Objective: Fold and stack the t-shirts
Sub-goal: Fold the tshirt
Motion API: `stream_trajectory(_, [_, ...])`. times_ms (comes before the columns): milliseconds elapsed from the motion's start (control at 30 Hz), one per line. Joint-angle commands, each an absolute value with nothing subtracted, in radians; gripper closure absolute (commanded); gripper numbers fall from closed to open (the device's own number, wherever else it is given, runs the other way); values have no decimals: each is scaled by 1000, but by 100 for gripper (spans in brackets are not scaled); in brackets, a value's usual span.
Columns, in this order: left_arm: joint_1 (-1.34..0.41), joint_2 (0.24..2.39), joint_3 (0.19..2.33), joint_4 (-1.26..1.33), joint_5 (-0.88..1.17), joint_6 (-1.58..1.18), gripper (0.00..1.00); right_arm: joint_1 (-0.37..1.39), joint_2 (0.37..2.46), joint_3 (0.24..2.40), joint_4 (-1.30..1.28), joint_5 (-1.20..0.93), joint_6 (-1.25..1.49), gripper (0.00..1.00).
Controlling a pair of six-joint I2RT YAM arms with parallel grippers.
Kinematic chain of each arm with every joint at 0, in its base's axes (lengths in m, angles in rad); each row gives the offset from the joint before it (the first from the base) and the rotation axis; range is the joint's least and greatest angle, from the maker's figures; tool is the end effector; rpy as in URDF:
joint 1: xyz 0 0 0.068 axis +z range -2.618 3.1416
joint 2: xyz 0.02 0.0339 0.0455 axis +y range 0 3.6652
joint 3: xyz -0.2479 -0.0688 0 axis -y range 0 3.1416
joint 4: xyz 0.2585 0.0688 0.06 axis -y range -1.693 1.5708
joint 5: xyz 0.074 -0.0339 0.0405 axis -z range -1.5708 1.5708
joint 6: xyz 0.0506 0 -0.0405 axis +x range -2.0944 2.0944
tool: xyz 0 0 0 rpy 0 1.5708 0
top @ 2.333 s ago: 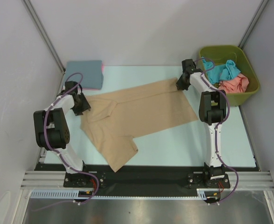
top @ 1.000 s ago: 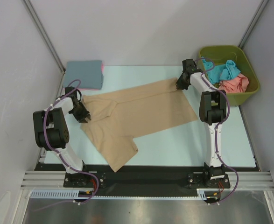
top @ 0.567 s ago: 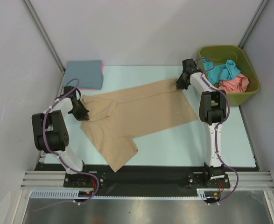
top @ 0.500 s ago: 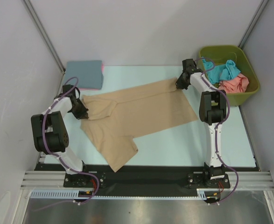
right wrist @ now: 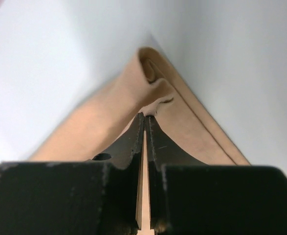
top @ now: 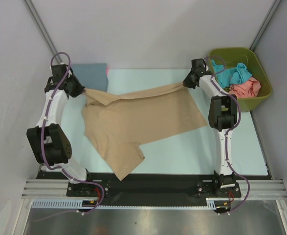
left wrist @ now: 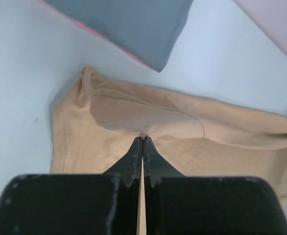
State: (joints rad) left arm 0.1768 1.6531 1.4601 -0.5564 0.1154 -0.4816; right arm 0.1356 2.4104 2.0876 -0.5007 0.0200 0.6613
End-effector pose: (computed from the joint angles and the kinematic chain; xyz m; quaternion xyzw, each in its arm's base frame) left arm 0.3914 0.0640 0.2852 -0.2741 0.8736 -0.1128 0.3859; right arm 0.5484 0.0738 0.1625 0.2454 0.8980 0.1330 0.3400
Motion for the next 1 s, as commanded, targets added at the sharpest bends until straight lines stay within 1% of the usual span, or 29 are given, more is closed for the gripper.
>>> stream_trajectory(0, [179, 1637, 1534, -493, 166, -492, 99, 126, 2336, 2141, -411, 9, 684, 96])
stream_trajectory(267, [193, 1686, 1643, -448, 160, -497, 100, 112, 2370, 2186, -322, -110, 706, 96])
stream_trajectory(667, [207, 1807, 1845, -460, 149, -491, 100, 97, 2451, 2301, -302, -150, 761, 96])
stream_trajectory(800, [207, 1825, 1862, -468, 170, -486, 100, 95, 2451, 2303, -311, -156, 764, 96])
stream_trajectory(967, [206, 1816, 1832, -498, 187, -483, 100, 86, 2444, 2290, -356, -161, 770, 96])
